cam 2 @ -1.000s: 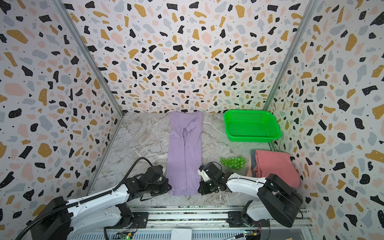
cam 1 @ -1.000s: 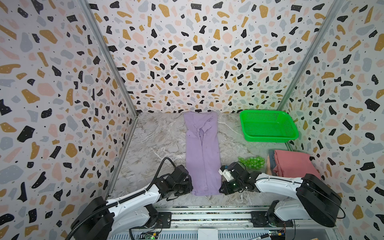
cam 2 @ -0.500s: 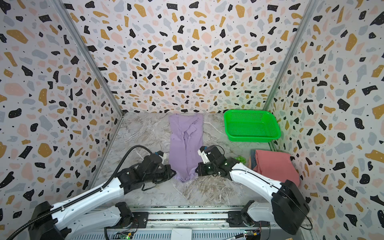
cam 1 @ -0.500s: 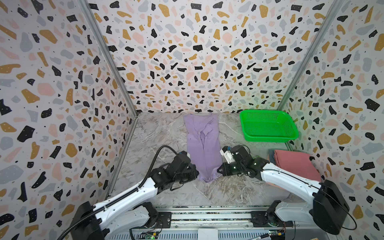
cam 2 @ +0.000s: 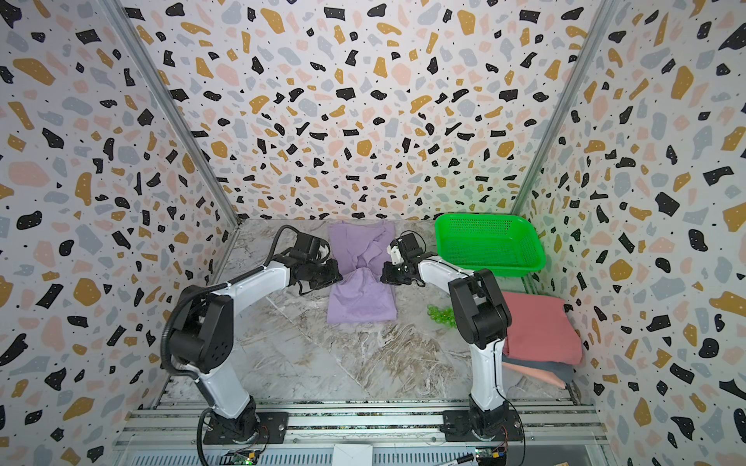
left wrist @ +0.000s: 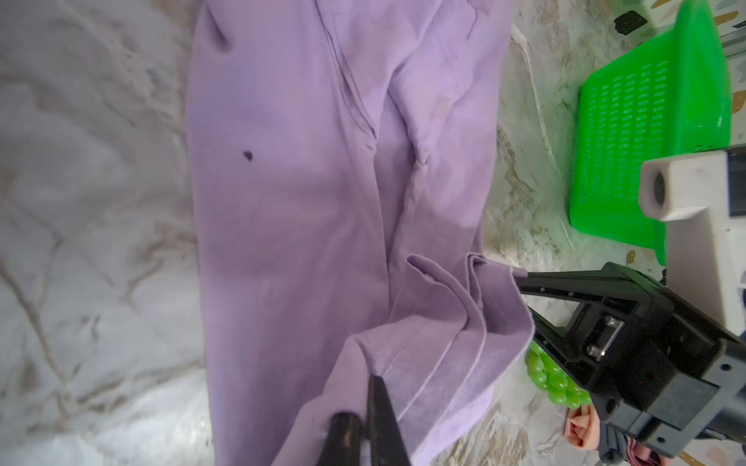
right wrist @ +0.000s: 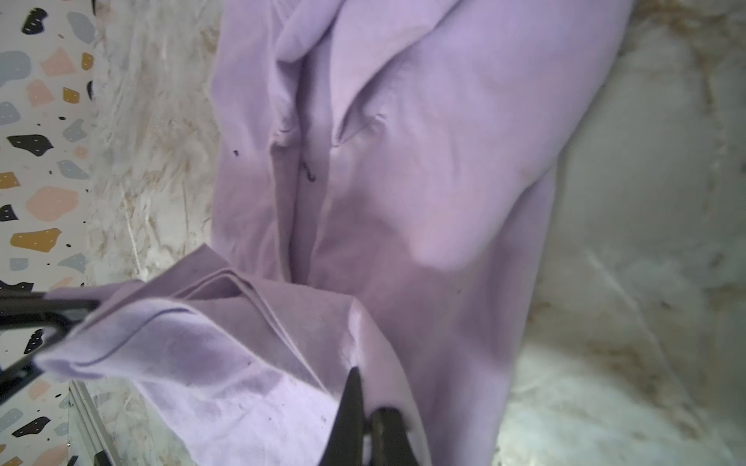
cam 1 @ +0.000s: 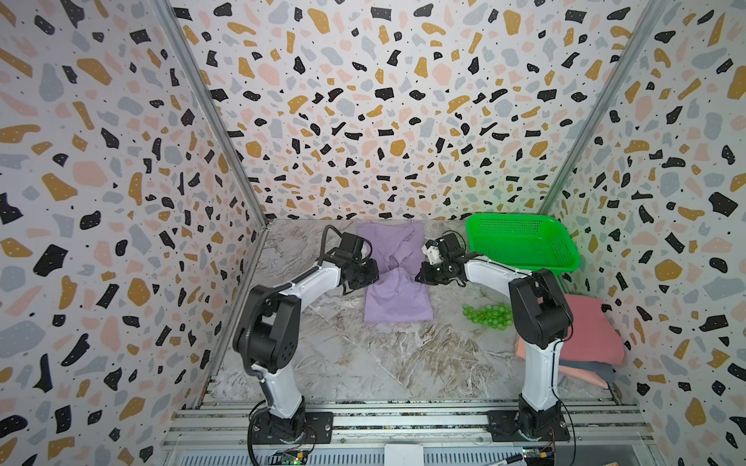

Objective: Fold and stack the t-shirts
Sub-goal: 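Lift the near end and fold it away from the robot with both grippers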

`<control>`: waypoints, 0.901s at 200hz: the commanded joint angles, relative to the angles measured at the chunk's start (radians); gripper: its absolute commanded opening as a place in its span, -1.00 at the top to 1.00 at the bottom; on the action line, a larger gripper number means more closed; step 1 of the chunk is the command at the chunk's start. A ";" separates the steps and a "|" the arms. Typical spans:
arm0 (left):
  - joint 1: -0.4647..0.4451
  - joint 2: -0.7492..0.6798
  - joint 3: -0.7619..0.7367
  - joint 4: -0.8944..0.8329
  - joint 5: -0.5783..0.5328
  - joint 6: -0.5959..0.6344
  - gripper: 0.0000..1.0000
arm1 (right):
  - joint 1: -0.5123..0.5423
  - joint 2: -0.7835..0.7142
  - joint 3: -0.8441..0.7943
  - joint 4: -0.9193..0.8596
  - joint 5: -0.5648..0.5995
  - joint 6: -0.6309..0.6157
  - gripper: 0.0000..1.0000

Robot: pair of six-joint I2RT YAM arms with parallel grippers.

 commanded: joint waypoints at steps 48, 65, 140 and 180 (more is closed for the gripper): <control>0.126 0.181 0.228 -0.015 0.084 0.056 -0.12 | -0.085 0.132 0.286 -0.088 -0.002 0.046 -0.07; 0.162 0.142 0.219 0.013 0.074 0.057 -0.39 | -0.112 0.050 0.180 -0.006 -0.003 0.068 -0.24; 0.098 -0.214 -0.262 -0.039 0.059 0.093 -0.62 | -0.066 -0.311 -0.406 0.107 -0.074 0.094 -0.24; 0.016 -0.336 -0.493 0.117 0.071 -0.037 -0.39 | -0.023 -0.346 -0.530 0.163 -0.055 0.106 -0.26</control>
